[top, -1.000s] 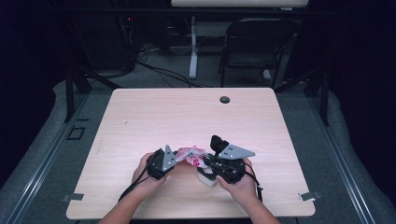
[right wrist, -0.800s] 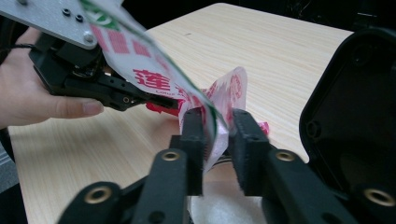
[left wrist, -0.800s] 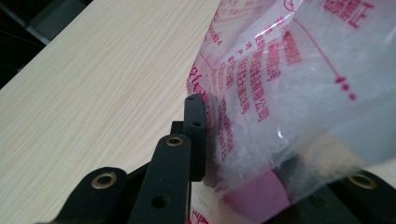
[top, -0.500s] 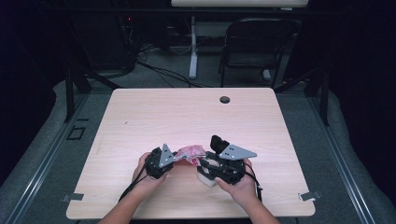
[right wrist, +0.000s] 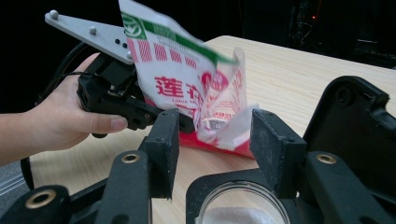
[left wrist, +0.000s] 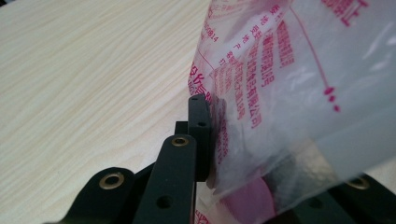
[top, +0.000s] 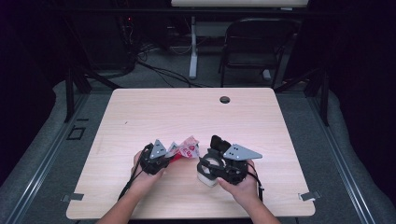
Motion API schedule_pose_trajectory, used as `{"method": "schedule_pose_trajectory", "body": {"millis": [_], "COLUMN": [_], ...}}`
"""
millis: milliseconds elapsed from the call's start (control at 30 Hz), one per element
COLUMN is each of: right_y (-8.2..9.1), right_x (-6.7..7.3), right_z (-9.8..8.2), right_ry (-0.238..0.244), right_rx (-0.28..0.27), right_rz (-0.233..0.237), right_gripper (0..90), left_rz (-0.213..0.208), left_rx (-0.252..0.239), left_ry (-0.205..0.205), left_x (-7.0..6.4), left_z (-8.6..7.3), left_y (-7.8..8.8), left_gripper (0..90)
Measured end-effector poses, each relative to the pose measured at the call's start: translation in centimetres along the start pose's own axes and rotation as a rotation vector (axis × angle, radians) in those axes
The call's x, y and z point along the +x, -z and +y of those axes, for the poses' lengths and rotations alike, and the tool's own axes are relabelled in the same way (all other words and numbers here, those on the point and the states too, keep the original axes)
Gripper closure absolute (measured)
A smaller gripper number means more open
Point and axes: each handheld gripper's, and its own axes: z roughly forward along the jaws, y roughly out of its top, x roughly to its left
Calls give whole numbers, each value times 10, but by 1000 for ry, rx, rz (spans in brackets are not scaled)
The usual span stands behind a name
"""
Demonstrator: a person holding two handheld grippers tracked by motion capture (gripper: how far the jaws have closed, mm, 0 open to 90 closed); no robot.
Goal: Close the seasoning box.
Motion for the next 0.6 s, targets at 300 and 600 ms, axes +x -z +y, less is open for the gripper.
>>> {"method": "schedule_pose_trajectory", "body": {"millis": [300,600], "right_y": [0,0], "right_x": [-2,-4], "right_z": [-1,-2], "right_ry": [-2,-9], "right_rx": [8,9], "right_rz": [-11,-18], "right_gripper": [527,529], "left_rz": [-28,-24], "left_rx": [-18,-38], "left_ry": [74,115], "left_x": [9,15], "left_z": [-4,-6], "left_y": [1,4], "left_gripper": [859,875]}}
